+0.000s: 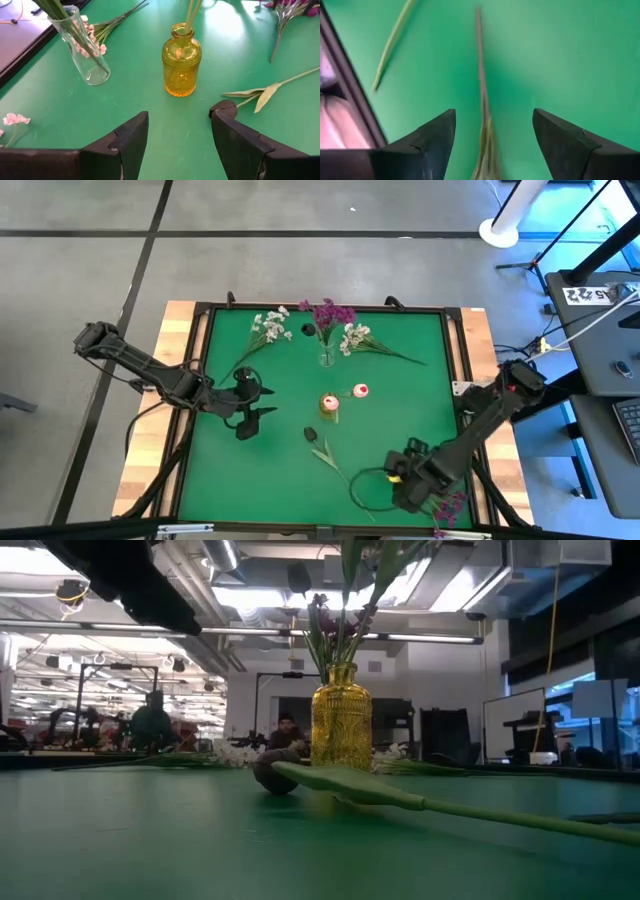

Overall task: Sort flowers into vase by color
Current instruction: Put the violet flowers into the transparent vase

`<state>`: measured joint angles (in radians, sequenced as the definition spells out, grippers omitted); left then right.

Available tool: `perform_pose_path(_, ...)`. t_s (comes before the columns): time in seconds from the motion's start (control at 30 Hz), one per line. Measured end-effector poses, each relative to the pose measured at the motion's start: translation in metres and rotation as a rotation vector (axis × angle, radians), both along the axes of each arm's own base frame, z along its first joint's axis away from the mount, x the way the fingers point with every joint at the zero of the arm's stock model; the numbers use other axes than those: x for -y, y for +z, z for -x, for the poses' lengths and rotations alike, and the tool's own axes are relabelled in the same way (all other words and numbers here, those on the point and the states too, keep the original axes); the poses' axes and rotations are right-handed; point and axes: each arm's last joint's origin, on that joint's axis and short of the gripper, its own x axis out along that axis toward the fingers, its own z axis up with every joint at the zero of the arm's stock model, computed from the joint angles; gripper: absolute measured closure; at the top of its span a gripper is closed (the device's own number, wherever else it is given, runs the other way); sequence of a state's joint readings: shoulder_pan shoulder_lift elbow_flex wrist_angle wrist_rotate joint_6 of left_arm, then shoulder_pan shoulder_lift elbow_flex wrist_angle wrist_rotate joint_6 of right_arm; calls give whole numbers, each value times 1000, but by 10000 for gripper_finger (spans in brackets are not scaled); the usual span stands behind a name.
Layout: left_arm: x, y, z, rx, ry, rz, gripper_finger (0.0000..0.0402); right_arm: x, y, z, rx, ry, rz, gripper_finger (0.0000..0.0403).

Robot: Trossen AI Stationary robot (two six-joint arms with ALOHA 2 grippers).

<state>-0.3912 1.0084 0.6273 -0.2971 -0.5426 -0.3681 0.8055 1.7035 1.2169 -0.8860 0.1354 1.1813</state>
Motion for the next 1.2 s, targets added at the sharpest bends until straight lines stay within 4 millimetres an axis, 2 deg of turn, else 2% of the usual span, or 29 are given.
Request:
perform_pose_path(0.13, 0, 0, 0, 7, 3, 8, 189, -12, -1, 17, -56, -42, -29, 139)
perform_pose_path(0.33, 0, 2, -1, 21, 3, 14, 189, -23, -2, 26, -55, -83, -69, 139)
perform_pose_path(0.57, 1, 2, -1, 23, 3, 15, 189, -31, -27, 25, -222, -89, -80, 139)
perform_pose_path(0.8, 1, 2, -1, 23, 2, 15, 189, -29, -45, 27, -301, -99, 13, 139)
perform_pose_path(1.1, 1, 2, -1, 27, 3, 17, 189, -27, -55, 25, -353, -83, 55, 140)
perform_pose_path(1.2, 1, 2, -2, 31, 3, 18, 189, -25, -56, 19, -338, -64, 40, 157)
